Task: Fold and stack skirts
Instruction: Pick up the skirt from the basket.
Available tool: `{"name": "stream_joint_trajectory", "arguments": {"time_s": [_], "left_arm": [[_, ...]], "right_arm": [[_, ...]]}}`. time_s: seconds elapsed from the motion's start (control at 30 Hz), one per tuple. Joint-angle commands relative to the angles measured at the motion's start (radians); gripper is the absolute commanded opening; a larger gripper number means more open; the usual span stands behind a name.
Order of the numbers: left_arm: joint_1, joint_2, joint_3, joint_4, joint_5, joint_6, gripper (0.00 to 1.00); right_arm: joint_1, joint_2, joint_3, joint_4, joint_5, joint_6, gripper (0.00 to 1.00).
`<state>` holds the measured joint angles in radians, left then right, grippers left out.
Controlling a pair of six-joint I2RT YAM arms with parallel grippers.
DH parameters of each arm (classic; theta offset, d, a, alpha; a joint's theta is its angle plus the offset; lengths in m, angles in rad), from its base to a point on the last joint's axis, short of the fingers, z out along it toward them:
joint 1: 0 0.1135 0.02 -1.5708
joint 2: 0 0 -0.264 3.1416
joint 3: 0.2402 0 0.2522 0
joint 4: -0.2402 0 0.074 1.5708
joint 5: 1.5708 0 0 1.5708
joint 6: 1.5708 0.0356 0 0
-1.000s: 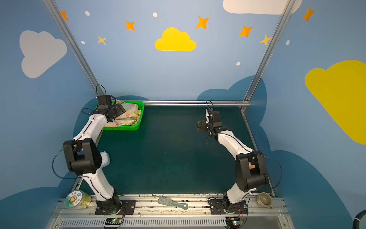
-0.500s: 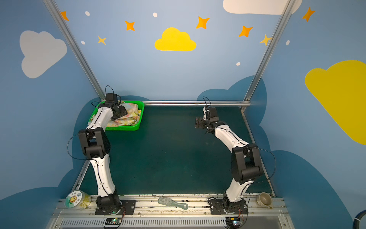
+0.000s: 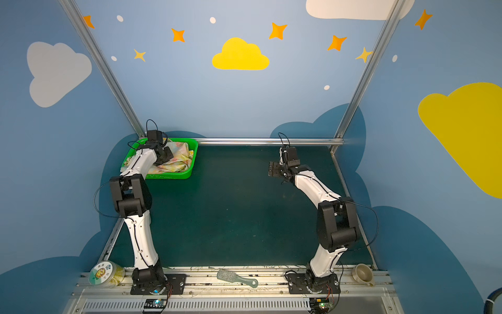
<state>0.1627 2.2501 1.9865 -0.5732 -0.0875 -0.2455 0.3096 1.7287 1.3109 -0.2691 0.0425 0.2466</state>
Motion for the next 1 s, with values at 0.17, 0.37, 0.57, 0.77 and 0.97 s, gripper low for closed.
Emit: {"name": "stream_joint_trajectory", "arguments": {"time_s": [0.17, 0.37, 0.57, 0.77, 0.97], "left_arm": [[-0.017, -0.297, -0.051, 0.042, 0.114, 0.001, 0.04], [-0.045, -0.448, -0.005, 0.023, 0.211, 0.009, 0.04], [-0.131, -0.570, 0.067, 0.040, 0.257, 0.073, 0.04], [-0.171, -0.587, 0.215, 0.012, 0.337, 0.056, 0.04], [-0.208, -0.557, 0.396, -0.052, 0.422, 0.037, 0.04]], "right_arm": [[0.016, -0.088, 0.016, -0.023, -0.037, 0.001, 0.88], [0.018, -0.184, -0.048, 0.026, -0.067, -0.022, 0.88], [0.021, -0.309, -0.180, 0.169, -0.086, -0.043, 0.88], [0.020, -0.397, -0.232, 0.206, -0.064, -0.045, 0.89], [0.022, -0.425, -0.211, 0.171, -0.081, -0.043, 0.89]]}}
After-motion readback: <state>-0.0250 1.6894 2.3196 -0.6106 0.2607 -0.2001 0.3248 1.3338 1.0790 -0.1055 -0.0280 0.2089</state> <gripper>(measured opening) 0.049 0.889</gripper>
